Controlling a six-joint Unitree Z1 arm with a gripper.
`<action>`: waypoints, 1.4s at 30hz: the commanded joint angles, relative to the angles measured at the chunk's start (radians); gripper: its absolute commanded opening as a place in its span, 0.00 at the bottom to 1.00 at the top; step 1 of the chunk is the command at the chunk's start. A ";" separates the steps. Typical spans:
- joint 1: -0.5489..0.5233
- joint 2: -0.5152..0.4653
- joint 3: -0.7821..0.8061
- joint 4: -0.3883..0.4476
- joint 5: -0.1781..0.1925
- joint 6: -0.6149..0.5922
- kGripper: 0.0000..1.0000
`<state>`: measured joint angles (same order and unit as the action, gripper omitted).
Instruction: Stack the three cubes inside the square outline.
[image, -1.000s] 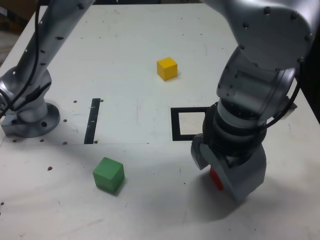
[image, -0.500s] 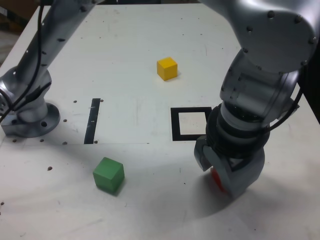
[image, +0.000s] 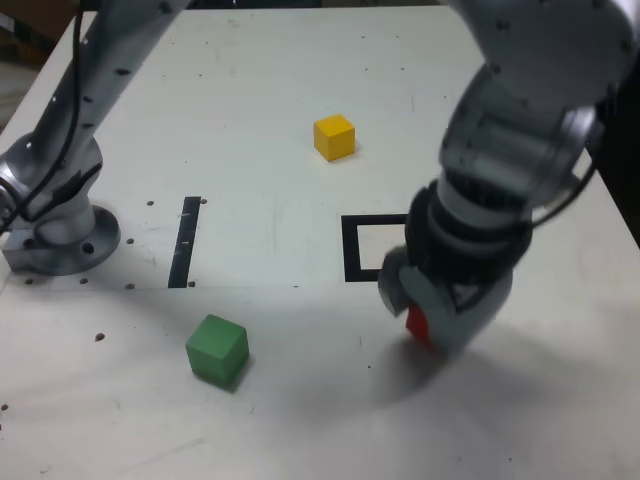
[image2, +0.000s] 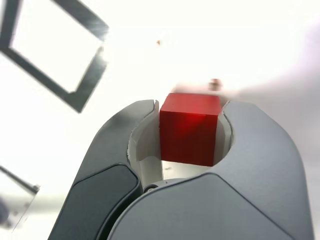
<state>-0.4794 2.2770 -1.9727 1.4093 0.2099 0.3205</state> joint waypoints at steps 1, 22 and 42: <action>0.013 -0.049 -0.037 0.043 0.017 -0.015 0.26; 0.303 -0.179 0.172 0.080 -0.027 -0.384 0.26; 0.344 -0.145 0.325 -0.140 -0.108 -0.425 0.26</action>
<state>-0.1385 2.1230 -1.6506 1.2735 0.1032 -0.1026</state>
